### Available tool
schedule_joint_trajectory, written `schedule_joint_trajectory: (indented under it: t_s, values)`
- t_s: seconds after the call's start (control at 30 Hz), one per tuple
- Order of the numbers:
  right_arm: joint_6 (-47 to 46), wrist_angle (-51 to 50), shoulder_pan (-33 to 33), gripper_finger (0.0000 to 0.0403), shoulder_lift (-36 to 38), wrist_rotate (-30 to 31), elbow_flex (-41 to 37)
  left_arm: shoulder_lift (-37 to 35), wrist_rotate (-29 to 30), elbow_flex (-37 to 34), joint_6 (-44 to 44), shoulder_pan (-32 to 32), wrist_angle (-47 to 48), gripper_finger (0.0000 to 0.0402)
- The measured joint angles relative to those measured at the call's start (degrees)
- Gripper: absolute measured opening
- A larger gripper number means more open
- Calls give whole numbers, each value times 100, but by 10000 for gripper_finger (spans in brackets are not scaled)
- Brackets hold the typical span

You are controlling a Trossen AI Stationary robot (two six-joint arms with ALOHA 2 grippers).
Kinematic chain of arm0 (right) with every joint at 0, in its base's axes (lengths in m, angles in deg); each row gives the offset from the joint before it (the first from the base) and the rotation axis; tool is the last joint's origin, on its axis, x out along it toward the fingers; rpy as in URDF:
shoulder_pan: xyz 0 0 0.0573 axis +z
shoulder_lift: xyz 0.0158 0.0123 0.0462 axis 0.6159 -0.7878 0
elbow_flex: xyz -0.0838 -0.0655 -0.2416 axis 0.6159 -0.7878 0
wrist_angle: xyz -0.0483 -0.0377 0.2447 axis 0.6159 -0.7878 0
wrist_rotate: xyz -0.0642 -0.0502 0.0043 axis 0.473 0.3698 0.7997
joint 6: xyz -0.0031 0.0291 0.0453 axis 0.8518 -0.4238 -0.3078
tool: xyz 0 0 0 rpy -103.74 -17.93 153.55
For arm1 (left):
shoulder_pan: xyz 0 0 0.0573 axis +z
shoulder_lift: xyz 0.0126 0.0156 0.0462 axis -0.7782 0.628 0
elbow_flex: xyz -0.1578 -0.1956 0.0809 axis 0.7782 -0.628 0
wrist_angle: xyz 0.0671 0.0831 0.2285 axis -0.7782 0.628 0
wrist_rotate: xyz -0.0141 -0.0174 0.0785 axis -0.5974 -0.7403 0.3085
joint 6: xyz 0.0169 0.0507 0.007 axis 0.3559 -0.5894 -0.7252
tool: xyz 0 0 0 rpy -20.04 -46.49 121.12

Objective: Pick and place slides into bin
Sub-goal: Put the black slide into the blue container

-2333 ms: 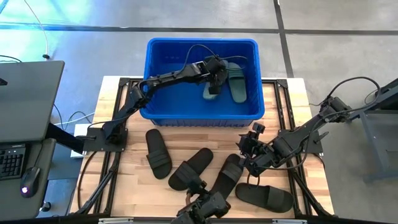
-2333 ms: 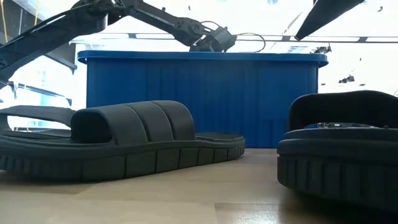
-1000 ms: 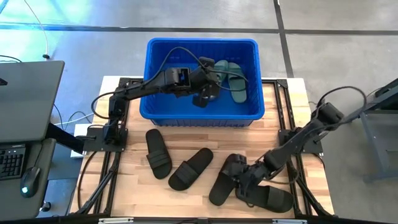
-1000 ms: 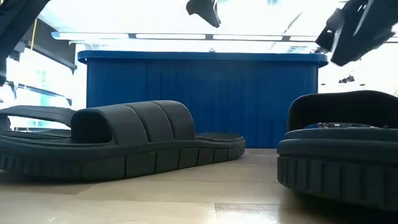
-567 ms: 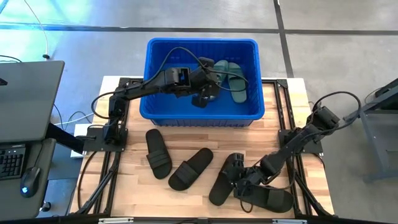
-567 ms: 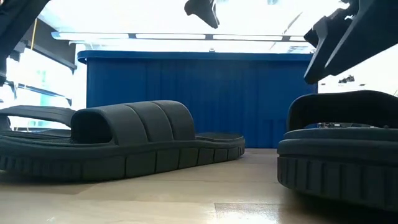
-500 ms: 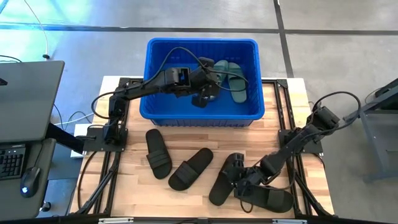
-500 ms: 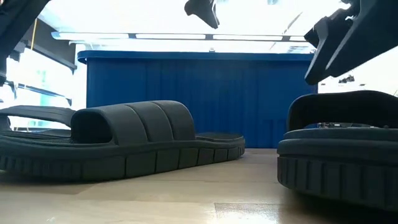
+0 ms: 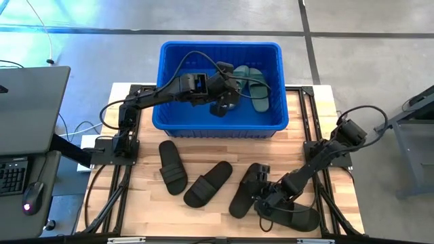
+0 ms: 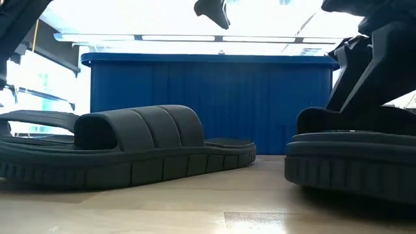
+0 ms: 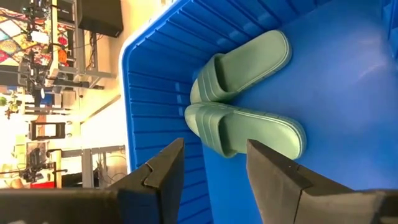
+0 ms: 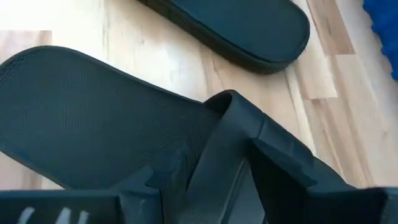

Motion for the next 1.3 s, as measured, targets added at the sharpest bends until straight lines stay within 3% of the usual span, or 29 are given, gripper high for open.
schedule_joint_trajectory:
  t_s: [0.43,0.7,1.03,1.17,1.3]
  values:
    - [-1034,-1706,233,161,-1,-323,19,4,0,0,0,0,15,154]
    - [-1659,-3612,521,161,-13,-198,687,4,0,0,2,0,15,154]
    - [-2451,-4035,562,161,-315,-739,365,4,-8,0,2,0,20,154]
    - [-2689,-4232,562,160,-422,-698,363,4,-11,0,2,0,20,154]
    - [-2787,-4518,562,134,-430,-721,358,4,-24,0,2,0,22,154]
